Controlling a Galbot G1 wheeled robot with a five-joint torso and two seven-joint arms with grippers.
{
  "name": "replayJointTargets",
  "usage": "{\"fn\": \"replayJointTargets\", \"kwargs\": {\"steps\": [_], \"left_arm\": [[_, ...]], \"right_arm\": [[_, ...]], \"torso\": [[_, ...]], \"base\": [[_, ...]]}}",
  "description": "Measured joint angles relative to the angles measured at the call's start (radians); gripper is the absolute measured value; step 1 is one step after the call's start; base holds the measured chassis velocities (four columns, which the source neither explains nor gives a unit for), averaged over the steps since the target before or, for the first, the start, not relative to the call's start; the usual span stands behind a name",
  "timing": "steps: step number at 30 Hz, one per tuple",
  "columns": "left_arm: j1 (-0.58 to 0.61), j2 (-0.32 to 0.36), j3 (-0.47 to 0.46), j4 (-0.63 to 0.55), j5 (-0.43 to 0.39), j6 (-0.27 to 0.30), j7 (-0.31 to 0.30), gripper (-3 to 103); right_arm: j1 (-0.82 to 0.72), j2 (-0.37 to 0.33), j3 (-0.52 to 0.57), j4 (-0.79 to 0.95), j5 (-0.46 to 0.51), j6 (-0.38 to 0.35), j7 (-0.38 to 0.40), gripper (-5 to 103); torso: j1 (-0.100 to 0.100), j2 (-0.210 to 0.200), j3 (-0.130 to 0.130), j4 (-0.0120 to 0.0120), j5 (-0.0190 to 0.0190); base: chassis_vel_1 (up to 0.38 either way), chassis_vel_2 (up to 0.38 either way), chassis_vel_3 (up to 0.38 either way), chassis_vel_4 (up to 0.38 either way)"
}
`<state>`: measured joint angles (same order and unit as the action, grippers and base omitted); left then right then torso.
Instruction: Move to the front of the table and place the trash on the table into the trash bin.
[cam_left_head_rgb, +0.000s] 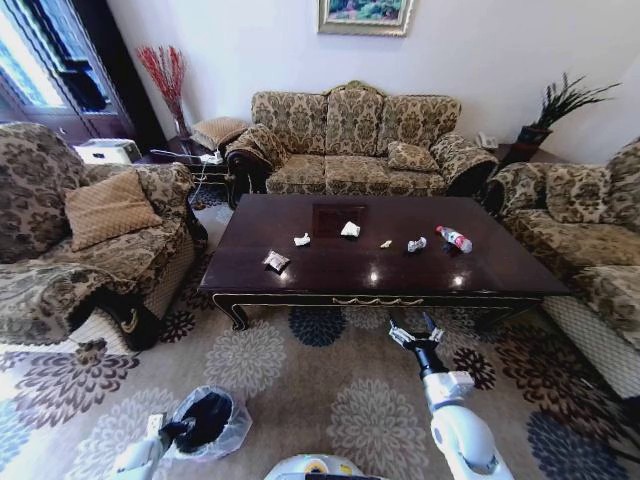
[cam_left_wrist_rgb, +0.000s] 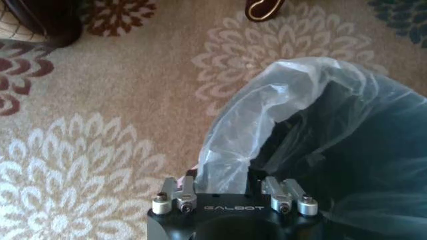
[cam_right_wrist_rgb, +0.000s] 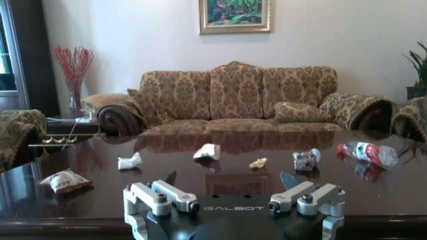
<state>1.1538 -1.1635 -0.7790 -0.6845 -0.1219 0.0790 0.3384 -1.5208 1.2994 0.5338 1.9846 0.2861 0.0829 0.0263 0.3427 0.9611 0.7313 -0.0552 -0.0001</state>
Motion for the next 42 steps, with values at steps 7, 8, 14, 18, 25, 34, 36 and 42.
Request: {"fn": "replayJointTargets", "kwargs": {"steps": [7,8,14,18,25,34,36,42], "left_arm": [[-0.012,-0.007,-0.001,0.015,0.0,-0.008,-0.006,23],[-0.011,-0.008,-0.001,0.013,0.0,-0.008,-0.007,18],[0.014,-0.013,-0.01,-0.017,-0.017,-0.002,-0.018,1],[0.053,-0.015,-0.016,-0.061,-0.04,0.013,-0.018,0],[0.129,-0.016,-0.038,-0.161,-0.067,0.026,-0.031,0],[0.479,0.011,-0.166,-0.732,-0.279,0.132,-0.149,0],[0.557,-0.007,-0.22,-0.858,-0.297,0.157,-0.163,0],[0.69,-0.055,-0.326,-1.134,-0.321,0.232,-0.172,0]], "right_arm": [[-0.001,-0.003,0.0,0.0,0.005,0.003,0.001,100],[-0.003,-0.004,0.001,0.002,0.006,0.004,0.001,100],[-0.008,-0.005,0.005,0.003,0.009,0.008,0.001,100],[-0.007,-0.003,0.003,0.002,0.011,0.012,0.0,100],[-0.007,-0.002,0.0,0.01,0.019,0.012,-0.001,100],[0.026,0.006,-0.008,-0.016,0.049,0.037,-0.027,100],[0.034,0.009,-0.015,-0.022,0.054,0.04,-0.032,100],[0.053,0.01,-0.02,-0.038,0.073,0.041,-0.037,100]], "torso": [[0.0,0.0,0.0,-0.0001,0.0007],[0.0,0.0,0.0,-0.0002,0.0007],[0.0,0.0,0.0,-0.0007,0.0001],[0.0,0.0,0.0,-0.0002,-0.0024],[0.0,0.0,0.0,-0.0005,-0.0013],[0.0,0.0,0.0,-0.0006,-0.0007],[0.0,0.0,0.0,0.0005,0.0007],[0.0,0.0,0.0,-0.0005,-0.0002]], "base": [[0.0,0.0,0.0,0.0],[0.0,0.0,0.0,0.0],[0.0,0.0,0.0,0.0],[0.0,0.0,0.0,0.0],[0.0,0.0,0.0,0.0],[0.0,0.0,0.0,0.0],[0.0,0.0,0.0,0.0],[0.0,0.0,0.0,0.0]]}}
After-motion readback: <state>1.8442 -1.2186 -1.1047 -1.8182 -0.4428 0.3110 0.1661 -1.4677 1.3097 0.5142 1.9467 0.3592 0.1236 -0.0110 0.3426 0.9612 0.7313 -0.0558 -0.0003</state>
